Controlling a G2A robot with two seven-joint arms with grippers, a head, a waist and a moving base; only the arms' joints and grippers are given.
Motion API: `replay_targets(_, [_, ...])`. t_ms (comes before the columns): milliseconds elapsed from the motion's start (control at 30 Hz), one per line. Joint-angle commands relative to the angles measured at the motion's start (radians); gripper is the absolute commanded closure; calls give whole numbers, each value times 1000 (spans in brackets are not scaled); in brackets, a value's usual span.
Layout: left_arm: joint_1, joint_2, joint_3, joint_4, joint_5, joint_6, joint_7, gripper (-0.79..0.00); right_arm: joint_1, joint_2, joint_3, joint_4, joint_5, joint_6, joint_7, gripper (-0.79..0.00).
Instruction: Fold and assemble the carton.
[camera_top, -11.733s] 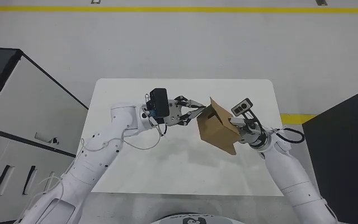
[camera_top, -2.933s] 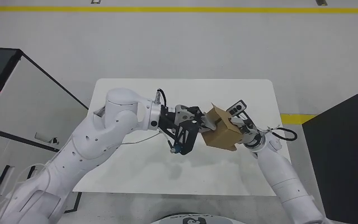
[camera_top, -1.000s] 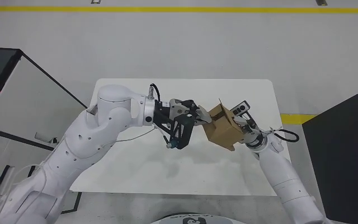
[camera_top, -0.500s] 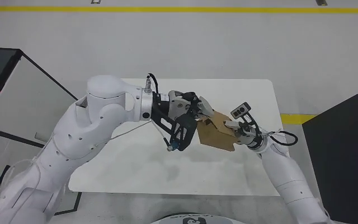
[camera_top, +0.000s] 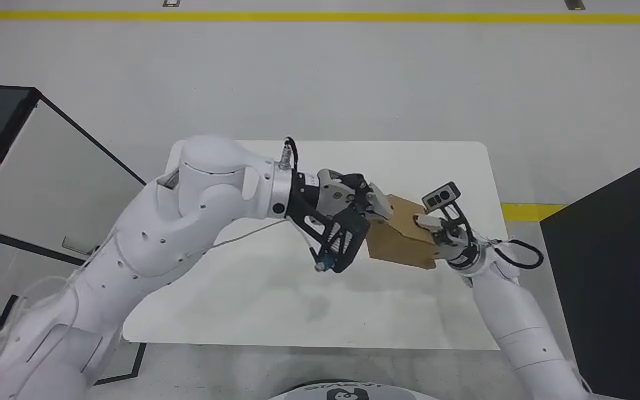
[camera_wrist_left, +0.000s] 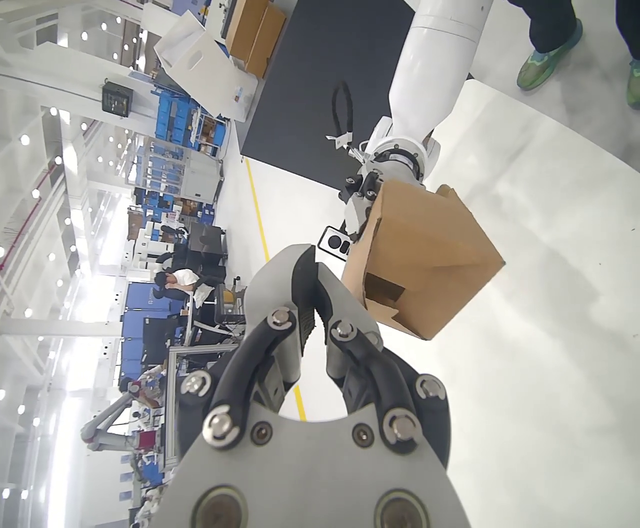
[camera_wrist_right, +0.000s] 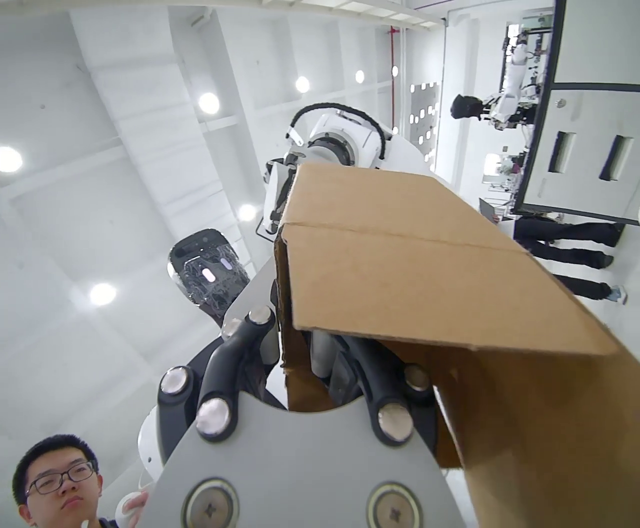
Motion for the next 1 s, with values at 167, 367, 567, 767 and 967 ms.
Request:
replay_targets(167, [27, 5, -11, -20, -20, 2, 2, 0, -1, -5, -2, -3, 56, 11, 20, 0])
replay_targets(367, [42, 7, -9, -30, -22, 3, 9, 0, -3, -7, -7, -9, 56, 18, 23, 0])
replay_targets(567, [49, 7, 5, -34, -17, 7, 15, 0, -9, -7, -8, -17, 38, 25, 23, 0])
replay_targets(767, [55, 7, 19, -33, -9, 3, 17, 0, -14, -7, -10, -31, 39, 24, 23, 0])
replay_targets(967, [60, 9, 21, -22, -4, 6, 20, 0, -21, -5, -12, -46, 44, 18, 23, 0])
